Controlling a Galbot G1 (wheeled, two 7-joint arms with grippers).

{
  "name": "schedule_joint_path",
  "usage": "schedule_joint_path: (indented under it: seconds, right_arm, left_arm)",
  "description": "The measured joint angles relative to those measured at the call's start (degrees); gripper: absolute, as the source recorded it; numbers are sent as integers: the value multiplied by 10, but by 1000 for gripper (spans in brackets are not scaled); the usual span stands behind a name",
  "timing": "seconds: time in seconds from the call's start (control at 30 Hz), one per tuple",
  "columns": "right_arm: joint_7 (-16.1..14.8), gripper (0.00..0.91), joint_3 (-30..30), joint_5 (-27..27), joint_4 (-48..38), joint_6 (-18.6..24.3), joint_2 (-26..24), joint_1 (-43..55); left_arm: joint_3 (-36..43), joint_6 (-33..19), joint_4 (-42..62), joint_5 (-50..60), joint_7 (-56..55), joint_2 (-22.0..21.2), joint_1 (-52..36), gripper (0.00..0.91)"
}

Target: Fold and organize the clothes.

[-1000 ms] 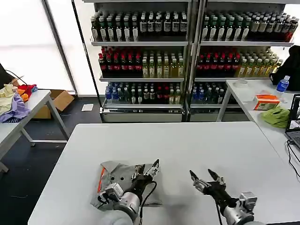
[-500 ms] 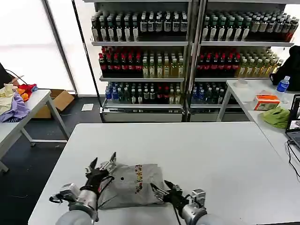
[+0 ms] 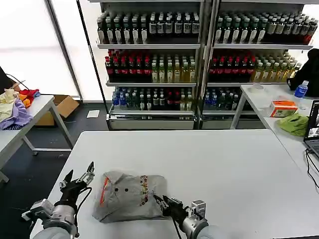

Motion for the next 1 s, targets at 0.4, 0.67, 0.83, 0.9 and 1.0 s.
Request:
schedule_joint_path:
  seconds: [0.4, 0.67, 0.83, 0.9, 1.0]
  right_arm:
    - [-22, 0, 112, 2, 28, -11, -63, -37]
    - [-38, 907, 188, -11, 42, -15, -91, -74]
    - [-46, 907, 222, -24, 53, -12, -97, -93]
    - [-50, 907, 235, -28, 57, -8, -100, -101]
    - [-54, 907, 250, -36, 63, 1, -101, -109]
  left_arm:
    - [-55, 11, -5, -69, -8, 13, 4, 907]
    - [-64, 15, -4, -93, -10, 13, 0, 907]
    - [-64, 17, -7, -100, -10, 14, -2, 907]
    - [-65, 17, -7, -103, -10, 14, -1, 907]
    - [-68, 18, -9, -108, -10, 14, 2, 907]
